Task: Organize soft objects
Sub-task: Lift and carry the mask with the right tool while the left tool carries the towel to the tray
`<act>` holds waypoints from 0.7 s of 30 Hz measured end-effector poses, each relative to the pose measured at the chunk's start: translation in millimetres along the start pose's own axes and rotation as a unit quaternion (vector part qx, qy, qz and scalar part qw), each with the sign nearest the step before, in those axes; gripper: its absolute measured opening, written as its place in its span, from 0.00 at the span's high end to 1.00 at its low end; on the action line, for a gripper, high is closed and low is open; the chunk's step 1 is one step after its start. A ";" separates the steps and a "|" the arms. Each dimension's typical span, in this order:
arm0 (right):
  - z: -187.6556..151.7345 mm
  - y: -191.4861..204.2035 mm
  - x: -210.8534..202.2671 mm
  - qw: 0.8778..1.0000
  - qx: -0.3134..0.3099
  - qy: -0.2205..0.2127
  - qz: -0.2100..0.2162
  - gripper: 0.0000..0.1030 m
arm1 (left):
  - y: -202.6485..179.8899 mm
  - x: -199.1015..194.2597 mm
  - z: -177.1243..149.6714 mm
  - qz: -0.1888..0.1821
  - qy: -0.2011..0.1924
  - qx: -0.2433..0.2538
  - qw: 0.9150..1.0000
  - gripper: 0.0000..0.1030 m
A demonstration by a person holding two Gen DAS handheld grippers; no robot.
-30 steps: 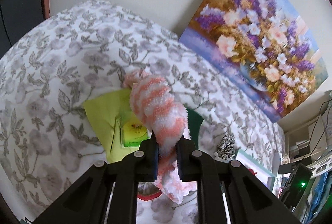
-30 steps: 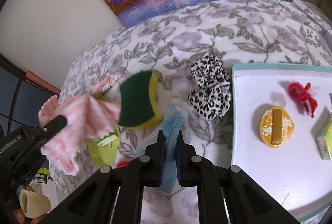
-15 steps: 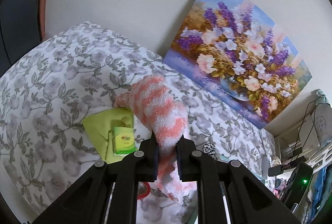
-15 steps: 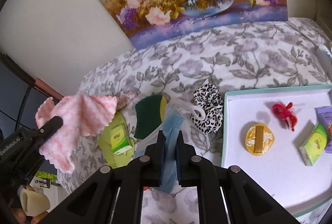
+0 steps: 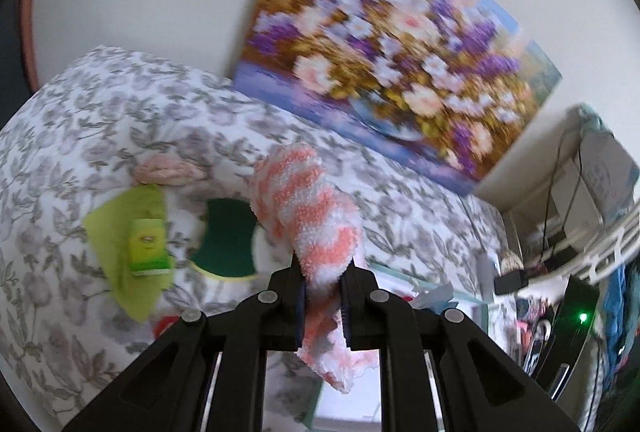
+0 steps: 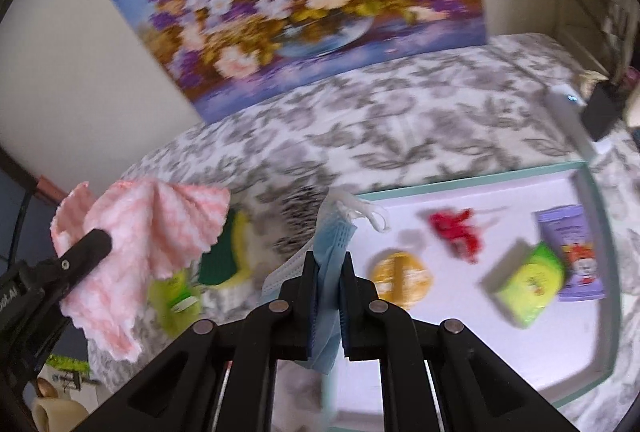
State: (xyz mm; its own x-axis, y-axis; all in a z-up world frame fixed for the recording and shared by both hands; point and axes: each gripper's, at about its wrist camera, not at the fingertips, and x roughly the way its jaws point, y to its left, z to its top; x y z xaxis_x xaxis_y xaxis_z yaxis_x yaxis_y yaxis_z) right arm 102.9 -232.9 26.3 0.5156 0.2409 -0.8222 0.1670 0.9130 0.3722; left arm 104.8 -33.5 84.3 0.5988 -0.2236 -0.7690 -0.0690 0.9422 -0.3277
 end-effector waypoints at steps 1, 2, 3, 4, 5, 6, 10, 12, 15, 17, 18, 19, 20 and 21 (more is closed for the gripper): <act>2.1 -8.8 -1.2 1.000 0.008 -0.001 -0.005 0.91 | -8.8 4.4 -2.6 -0.005 0.004 0.009 1.000 0.86; 4.0 -17.0 -2.0 1.000 0.016 -0.001 -0.009 0.91 | -14.9 7.5 -4.5 -0.009 0.007 0.014 1.000 0.86; 5.6 -25.2 -3.4 1.000 0.023 -0.002 -0.014 0.91 | -19.2 10.1 -6.1 -0.011 0.011 0.018 1.000 0.86; 7.2 -34.1 -5.1 0.999 0.031 -0.003 -0.019 0.91 | -25.0 14.0 -8.6 -0.015 0.016 0.022 1.000 0.86; 9.1 -44.9 -7.5 0.999 0.042 -0.005 -0.025 0.91 | -30.2 17.9 -11.0 -0.021 0.021 0.024 0.999 0.86; 9.9 -51.1 -9.0 0.998 0.048 -0.006 -0.028 0.91 | -33.8 20.9 -12.1 -0.024 0.024 0.026 0.999 0.86; 13.6 -82.3 -17.4 0.996 0.074 -0.014 -0.040 0.91 | -54.5 33.6 -20.2 -0.031 0.033 0.045 0.998 0.86; 14.9 -98.9 -22.6 0.995 0.089 -0.020 -0.051 0.91 | -65.8 41.1 -25.5 -0.035 0.039 0.058 0.997 0.86; 15.6 -118.9 -29.2 0.992 0.109 -0.027 -0.059 0.91 | -79.2 49.6 -32.9 -0.042 0.048 0.076 0.995 0.86; 16.4 -133.2 -33.6 0.990 0.123 -0.031 -0.063 0.91 | -90.6 55.8 -38.9 -0.049 0.054 0.091 0.993 0.86; 16.5 -137.0 -34.9 0.989 0.126 -0.033 -0.065 0.91 | -94.9 57.9 -41.2 -0.052 0.056 0.098 0.992 0.86; 16.7 -142.6 -36.8 0.989 0.131 -0.034 -0.067 0.91 | -98.1 59.5 -42.9 -0.054 0.057 0.103 0.992 0.86; 17.0 -146.8 -38.3 0.988 0.133 -0.036 -0.069 0.91 | -101.1 62.3 -44.9 -0.058 0.059 0.107 0.991 0.86; 17.1 -150.7 -39.8 0.987 0.136 -0.037 -0.071 0.91 | -102.6 65.0 -46.4 -0.060 0.061 0.109 0.990 0.86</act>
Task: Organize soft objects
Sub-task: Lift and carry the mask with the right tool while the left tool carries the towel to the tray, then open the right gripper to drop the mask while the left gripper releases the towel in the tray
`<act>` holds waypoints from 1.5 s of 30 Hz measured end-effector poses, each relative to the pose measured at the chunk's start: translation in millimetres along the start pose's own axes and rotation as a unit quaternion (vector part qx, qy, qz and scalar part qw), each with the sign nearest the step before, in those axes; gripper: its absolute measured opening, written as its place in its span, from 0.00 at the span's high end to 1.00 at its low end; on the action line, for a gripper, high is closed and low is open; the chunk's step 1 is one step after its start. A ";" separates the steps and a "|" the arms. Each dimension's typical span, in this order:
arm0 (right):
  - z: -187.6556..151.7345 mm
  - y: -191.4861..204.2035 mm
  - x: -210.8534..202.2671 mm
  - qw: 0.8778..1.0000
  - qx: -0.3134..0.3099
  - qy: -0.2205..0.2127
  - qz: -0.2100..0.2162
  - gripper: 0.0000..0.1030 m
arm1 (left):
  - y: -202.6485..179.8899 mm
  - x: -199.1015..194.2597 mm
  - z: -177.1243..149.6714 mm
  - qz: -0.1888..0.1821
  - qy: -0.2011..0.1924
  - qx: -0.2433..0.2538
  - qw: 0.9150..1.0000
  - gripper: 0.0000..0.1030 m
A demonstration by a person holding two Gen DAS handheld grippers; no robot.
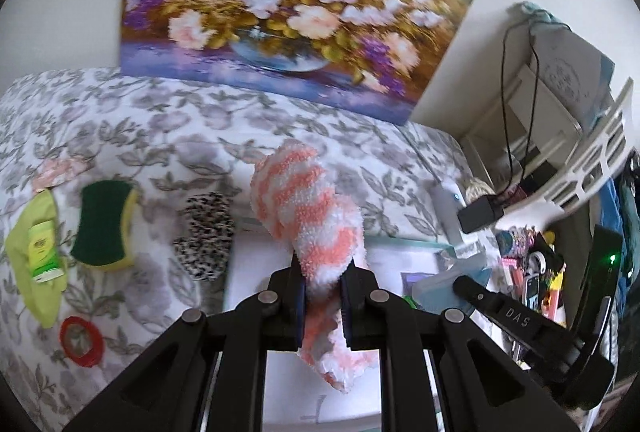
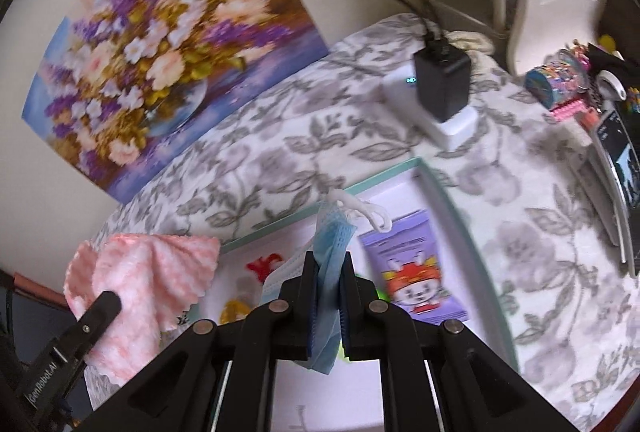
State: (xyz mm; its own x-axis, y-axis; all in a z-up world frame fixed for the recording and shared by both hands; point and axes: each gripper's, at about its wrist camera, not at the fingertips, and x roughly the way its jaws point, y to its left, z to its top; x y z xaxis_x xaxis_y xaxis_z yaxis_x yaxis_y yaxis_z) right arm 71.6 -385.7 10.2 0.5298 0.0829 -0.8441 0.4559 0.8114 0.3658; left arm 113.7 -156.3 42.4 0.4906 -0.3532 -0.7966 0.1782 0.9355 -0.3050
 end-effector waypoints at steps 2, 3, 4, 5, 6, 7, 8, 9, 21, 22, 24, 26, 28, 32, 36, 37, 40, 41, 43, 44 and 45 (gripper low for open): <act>2.4 -6.4 -0.3 1.000 0.005 -0.003 -0.002 0.91 | -0.6 5.9 -1.2 -0.001 0.003 0.002 1.000 0.86; 3.3 -8.1 0.3 1.000 0.006 -0.003 -0.001 0.91 | -0.4 8.0 -1.8 0.000 0.004 0.003 1.000 0.86; 3.8 -9.6 1.9 1.000 0.007 -0.003 -0.001 0.91 | 1.0 12.5 -3.0 0.000 0.007 0.004 1.000 0.86; 3.7 -10.7 3.7 1.000 0.008 -0.001 0.000 0.91 | 2.1 15.9 -3.3 0.000 0.009 0.003 1.000 0.86; 3.8 -11.2 7.4 1.000 0.008 0.002 0.001 0.91 | 4.6 20.8 -4.6 -0.002 0.014 0.001 1.000 0.86; 3.1 -11.5 10.4 1.000 0.007 0.005 0.002 0.91 | 8.2 27.3 -6.5 -0.003 0.021 -0.005 1.000 0.86; 2.1 -11.3 14.3 1.000 0.006 0.009 0.003 0.91 | 9.9 32.3 -7.8 -0.002 0.026 -0.009 1.000 0.86; 1.8 -10.5 18.4 1.000 0.004 0.013 0.004 0.91 | 12.8 37.8 -9.6 0.000 0.033 -0.014 0.999 0.86; -7.2 -2.2 59.3 0.999 -0.013 0.049 0.001 0.91 | 33.4 78.7 -23.8 0.029 0.075 -0.034 0.996 0.86; -7.1 -1.7 61.0 0.999 -0.013 0.050 0.001 0.91 | 34.3 80.6 -23.9 0.033 0.077 -0.034 0.996 0.86; -7.1 -0.5 63.9 0.998 -0.017 0.053 0.001 0.91 | 35.8 83.9 -24.2 0.040 0.081 -0.033 0.995 0.86; -7.2 0.8 66.2 0.998 -0.020 0.054 -0.001 0.91 | 37.3 88.5 -25.3 0.046 0.088 -0.034 0.994 0.86; -7.2 1.6 68.9 0.998 -0.021 0.056 -0.002 0.91 | 38.9 92.3 -26.7 0.048 0.096 -0.038 0.994 0.86; -6.8 1.6 70.2 0.998 -0.017 0.060 -0.002 0.91 | 43.6 91.3 -25.0 0.040 0.104 -0.054 0.992 0.85; -5.9 3.9 67.3 0.998 -0.020 0.061 0.000 0.87 | 45.4 83.2 -21.4 0.042 0.108 -0.059 0.992 0.67; -5.9 4.3 66.6 0.998 -0.020 0.061 0.000 0.87 | 44.7 80.7 -20.1 0.046 0.108 -0.057 0.991 0.59; -6.0 6.9 65.9 0.997 -0.025 0.068 -0.010 0.79 | 43.8 70.8 -14.8 0.049 0.105 -0.054 0.992 0.50; -5.7 7.4 65.0 0.997 -0.027 0.069 -0.013 0.74 | 43.6 65.8 -12.5 0.051 0.103 -0.052 0.992 0.49; -5.3 9.5 61.1 0.997 -0.031 0.068 -0.015 0.65 | 43.3 56.7 -8.2 0.057 0.095 -0.048 0.993 0.41; -5.0 10.7 58.7 0.997 -0.035 0.067 -0.016 0.65 | 43.1 51.9 -6.1 0.062 0.090 -0.045 0.993 0.39; -4.6 12.3 56.2 0.997 -0.039 0.066 -0.018 0.64 | 42.8 47.0 -4.1 0.068 0.085 -0.041 0.993 0.37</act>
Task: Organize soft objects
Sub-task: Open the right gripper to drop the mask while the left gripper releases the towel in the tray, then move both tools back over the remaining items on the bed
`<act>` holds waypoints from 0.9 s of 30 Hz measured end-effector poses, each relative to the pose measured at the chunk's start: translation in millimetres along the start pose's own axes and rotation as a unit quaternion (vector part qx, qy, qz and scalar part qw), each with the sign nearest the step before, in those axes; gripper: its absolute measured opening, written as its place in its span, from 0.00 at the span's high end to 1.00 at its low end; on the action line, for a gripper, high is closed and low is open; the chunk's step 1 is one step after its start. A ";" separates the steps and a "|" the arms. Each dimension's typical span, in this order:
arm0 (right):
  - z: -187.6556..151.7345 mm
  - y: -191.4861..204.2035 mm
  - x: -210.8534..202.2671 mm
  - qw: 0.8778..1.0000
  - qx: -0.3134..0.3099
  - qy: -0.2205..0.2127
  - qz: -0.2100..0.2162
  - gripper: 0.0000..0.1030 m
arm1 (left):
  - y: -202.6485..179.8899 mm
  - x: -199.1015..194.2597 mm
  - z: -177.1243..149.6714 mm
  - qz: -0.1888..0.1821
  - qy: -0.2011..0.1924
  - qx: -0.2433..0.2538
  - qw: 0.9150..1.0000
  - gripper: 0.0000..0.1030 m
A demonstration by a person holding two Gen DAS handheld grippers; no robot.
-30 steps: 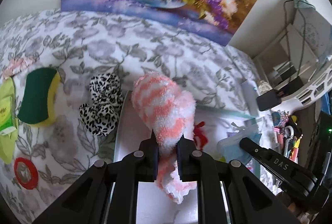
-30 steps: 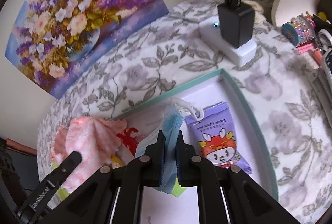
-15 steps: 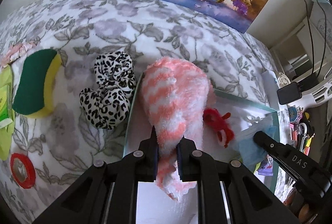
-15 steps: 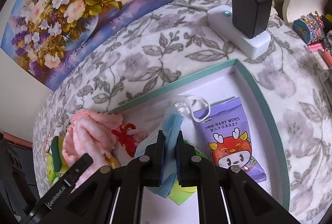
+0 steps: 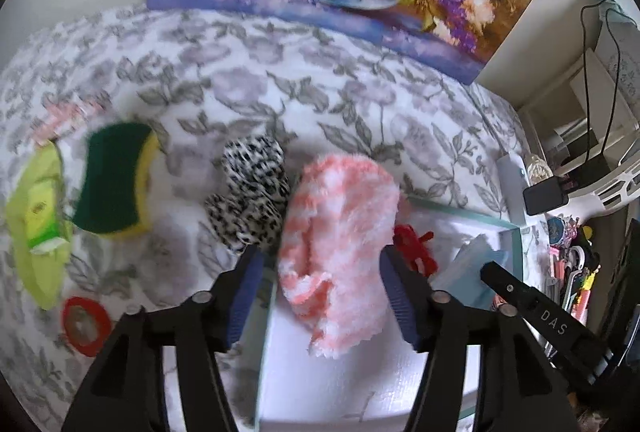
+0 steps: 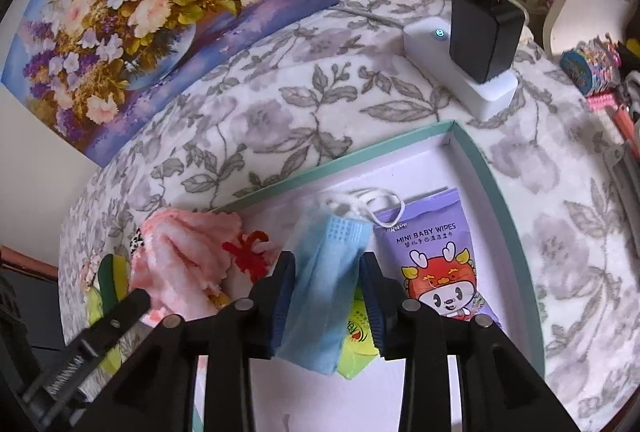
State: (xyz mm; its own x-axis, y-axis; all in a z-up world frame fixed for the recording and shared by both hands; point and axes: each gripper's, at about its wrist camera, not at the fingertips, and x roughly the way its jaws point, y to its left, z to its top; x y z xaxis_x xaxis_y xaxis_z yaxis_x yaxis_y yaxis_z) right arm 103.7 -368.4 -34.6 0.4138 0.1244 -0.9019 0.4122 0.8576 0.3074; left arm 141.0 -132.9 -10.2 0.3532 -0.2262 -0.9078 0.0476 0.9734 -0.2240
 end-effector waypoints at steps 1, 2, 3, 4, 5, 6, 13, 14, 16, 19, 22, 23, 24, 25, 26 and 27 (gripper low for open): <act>-0.1 1.6 -3.6 1.000 -0.005 -0.001 -0.004 0.64 | 0.2 -5.0 1.1 0.008 -0.006 0.004 1.000 0.35; -0.4 2.9 -6.9 1.000 -0.007 -0.003 -0.007 0.64 | 0.4 -8.6 1.7 0.016 -0.011 0.008 1.000 0.34; -0.9 4.1 -10.2 1.000 -0.010 -0.003 -0.009 0.63 | 1.0 -11.0 2.2 0.021 -0.014 0.011 1.000 0.29; -1.2 4.8 -12.3 1.000 -0.012 -0.004 -0.009 0.58 | 1.5 -12.3 2.8 0.027 -0.017 0.013 0.999 0.24; -1.8 5.9 -15.1 1.000 -0.013 -0.005 -0.010 0.55 | 2.3 -13.2 3.0 0.033 -0.018 0.014 0.999 0.22; -2.9 7.5 -18.2 1.000 -0.017 -0.006 -0.012 0.48 | 3.3 -13.3 3.0 0.040 -0.018 0.015 0.999 0.19; -8.4 17.5 -29.3 0.999 -0.031 -0.018 -0.018 0.28 | 11.5 -10.9 1.2 0.073 -0.011 0.009 0.997 0.13; -9.0 18.2 -29.0 0.999 -0.033 -0.017 -0.017 0.27 | 14.1 -11.1 1.2 0.072 -0.010 0.001 0.997 0.12; -10.4 19.3 -27.7 0.999 -0.035 -0.013 -0.016 0.18 | 19.5 -12.0 2.2 0.071 -0.011 -0.010 0.997 0.04; -11.8 19.3 -27.2 0.999 -0.035 -0.012 -0.018 0.12 | 24.8 -13.5 3.1 0.079 -0.013 -0.017 0.997 0.03; -12.2 19.2 -27.5 0.999 -0.037 -0.015 -0.017 0.00 | 31.1 -16.2 3.8 0.088 -0.018 -0.027 0.996 0.03; -12.3 19.3 -27.9 0.999 -0.037 -0.018 -0.019 0.00 | 33.1 -17.2 4.0 0.093 -0.020 -0.029 0.995 0.03; -12.6 19.1 -28.7 0.999 -0.038 -0.022 -0.022 0.00 | 34.9 -18.5 4.2 0.101 -0.024 -0.028 0.994 0.03; -12.3 18.9 -28.9 0.999 -0.038 -0.023 -0.024 0.00 | 36.0 -19.6 4.4 0.108 -0.026 -0.027 0.993 0.03; -12.3 18.8 -29.0 0.999 -0.039 -0.024 -0.026 0.00 | 37.2 -20.8 4.4 0.119 -0.030 -0.026 0.992 0.03; -12.4 18.6 -28.9 0.999 -0.039 -0.024 -0.027 0.00 | 38.6 -21.7 4.5 0.126 -0.031 -0.025 0.991 0.03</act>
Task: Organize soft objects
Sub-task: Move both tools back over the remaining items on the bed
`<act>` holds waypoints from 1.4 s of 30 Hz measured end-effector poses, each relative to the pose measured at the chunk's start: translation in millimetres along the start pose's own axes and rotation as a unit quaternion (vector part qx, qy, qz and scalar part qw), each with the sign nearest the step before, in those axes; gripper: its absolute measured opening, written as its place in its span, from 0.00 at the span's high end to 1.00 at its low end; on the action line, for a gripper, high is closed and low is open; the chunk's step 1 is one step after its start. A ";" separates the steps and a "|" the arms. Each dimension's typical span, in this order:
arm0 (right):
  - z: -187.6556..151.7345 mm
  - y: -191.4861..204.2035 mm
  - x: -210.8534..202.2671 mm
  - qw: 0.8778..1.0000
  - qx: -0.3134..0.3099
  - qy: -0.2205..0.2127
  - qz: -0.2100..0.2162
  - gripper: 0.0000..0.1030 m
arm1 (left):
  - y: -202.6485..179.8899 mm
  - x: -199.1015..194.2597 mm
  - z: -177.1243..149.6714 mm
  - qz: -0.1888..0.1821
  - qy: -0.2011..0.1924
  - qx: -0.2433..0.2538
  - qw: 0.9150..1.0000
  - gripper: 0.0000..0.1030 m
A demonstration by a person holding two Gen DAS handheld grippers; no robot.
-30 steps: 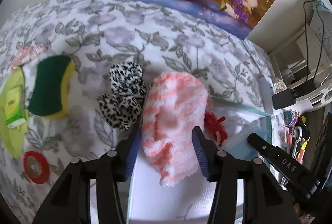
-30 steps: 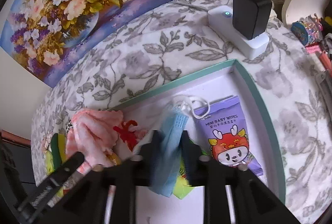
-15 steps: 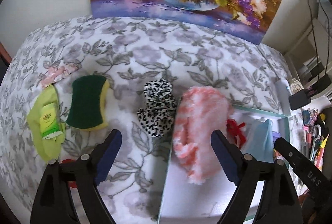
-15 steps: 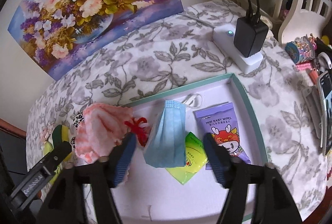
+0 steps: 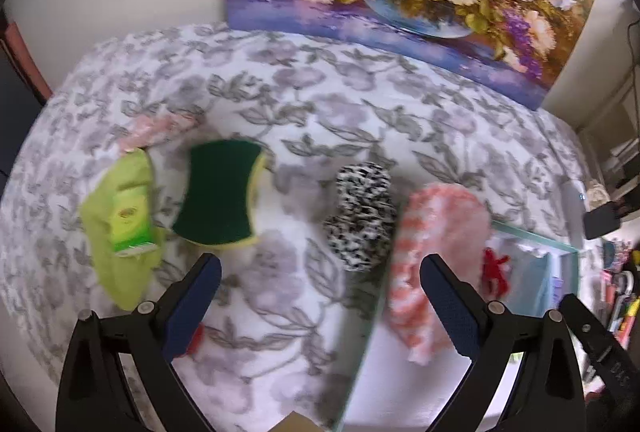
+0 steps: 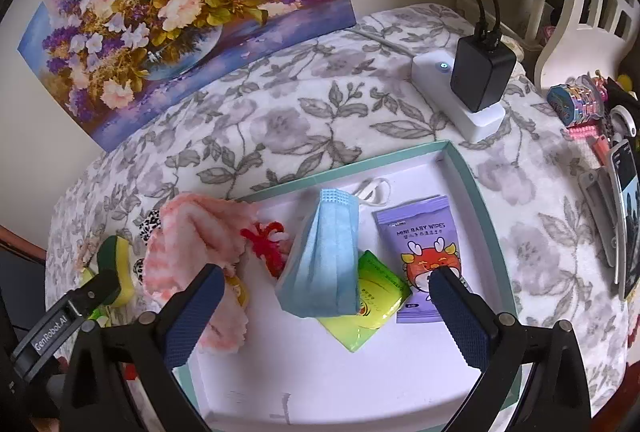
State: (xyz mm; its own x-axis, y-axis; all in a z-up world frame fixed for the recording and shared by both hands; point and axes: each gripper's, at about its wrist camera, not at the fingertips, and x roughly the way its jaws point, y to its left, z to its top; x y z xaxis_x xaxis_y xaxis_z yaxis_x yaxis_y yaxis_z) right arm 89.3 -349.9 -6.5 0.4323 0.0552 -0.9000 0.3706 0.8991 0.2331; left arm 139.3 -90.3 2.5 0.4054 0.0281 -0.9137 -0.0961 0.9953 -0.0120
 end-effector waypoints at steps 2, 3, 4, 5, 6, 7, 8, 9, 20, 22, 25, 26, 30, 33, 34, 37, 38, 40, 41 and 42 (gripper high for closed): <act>-0.2 -0.5 0.8 1.000 0.001 0.003 0.003 0.00 | 4.2 -0.6 0.7 0.005 0.000 -0.002 1.000 0.03; -0.4 -0.3 1.0 1.000 0.002 0.004 0.005 0.00 | 6.2 -0.5 1.1 0.003 0.001 -0.005 1.000 0.03; -0.6 0.1 1.0 1.000 0.002 0.004 0.007 0.00 | 8.8 -1.0 1.6 0.002 0.002 -0.007 1.000 0.03; -0.9 1.1 0.7 1.000 0.001 0.004 0.007 0.00 | 10.4 -1.6 2.0 0.001 0.002 -0.008 1.000 0.03; -1.2 2.0 0.7 1.000 0.000 0.004 0.007 0.00 | 11.9 -2.3 2.3 0.002 0.002 -0.008 1.000 0.03; -1.6 3.7 0.5 1.000 -0.003 0.004 0.006 0.00 | 13.9 -3.1 2.8 0.004 0.001 -0.006 1.000 0.03; -1.9 5.3 0.3 1.000 -0.005 0.005 0.006 0.00 | 16.3 -4.1 2.8 0.007 0.000 -0.004 1.000 0.03; -2.2 6.9 0.0 1.000 -0.007 0.005 0.006 0.00 | 19.2 -5.2 3.0 0.011 -0.001 -0.003 1.000 0.03; -13.7 53.8 -3.8 0.999 -0.045 0.004 0.028 0.00 | 82.3 -28.5 7.5 0.067 -0.026 -0.024 0.997 0.03; -16.8 66.3 -4.7 0.998 -0.052 0.006 0.035 0.00 | 96.5 -33.6 7.8 0.079 -0.031 -0.033 0.996 0.03; -22.7 87.1 -6.6 0.997 -0.066 0.006 0.049 0.00 | 119.0 -41.6 8.2 0.100 -0.040 -0.046 0.993 0.03; -26.2 96.8 -6.8 0.996 -0.073 0.007 0.053 0.00 | 127.3 -44.1 8.1 0.108 -0.042 -0.050 0.992 0.03; -39.9 128.1 -5.2 0.993 -0.100 0.012 0.065 0.00 | 156.8 -48.1 6.5 0.121 -0.044 -0.075 0.989 0.03; -52.2 153.0 -2.3 0.989 -0.126 0.018 0.070 0.00 | 177.1 -48.0 2.9 0.124 -0.038 -0.092 0.987 0.03; -56.5 161.2 -1.5 0.988 -0.135 0.019 0.071 0.00 | 181.0 -47.2 2.1 0.126 -0.037 -0.093 0.987 0.03; -67.5 184.7 1.7 0.984 -0.161 0.024 0.074 0.00 | 193.4 -43.2 -1.9 0.128 -0.030 -0.101 0.986 0.03; -70.6 191.6 3.1 0.982 -0.169 0.026 0.075 0.00 | 197.1 -40.6 -3.4 0.127 -0.026 -0.106 0.986 0.03; -76.4 202.5 5.9 0.980 -0.180 0.030 0.076 0.00 | 203.2 -33.9 -6.4 0.123 -0.017 -0.111 0.986 0.03; -79.1 207.1 7.4 0.979 -0.185 0.033 0.077 0.00 | 204.7 -31.1 -7.8 0.122 -0.012 -0.112 0.986 0.03; -81.8 211.4 9.5 0.978 -0.190 0.036 0.077 0.00 | 205.9 -28.0 -9.3 0.123 -0.008 -0.111 0.986 0.03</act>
State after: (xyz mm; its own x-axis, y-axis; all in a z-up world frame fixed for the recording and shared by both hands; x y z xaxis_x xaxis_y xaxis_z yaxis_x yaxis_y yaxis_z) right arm 104.5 -123.8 4.1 0.3955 0.2210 -0.8915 -0.0324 0.9734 0.2269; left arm 99.7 113.0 21.9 0.3598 0.2688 -0.8934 -0.3890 0.9136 0.1182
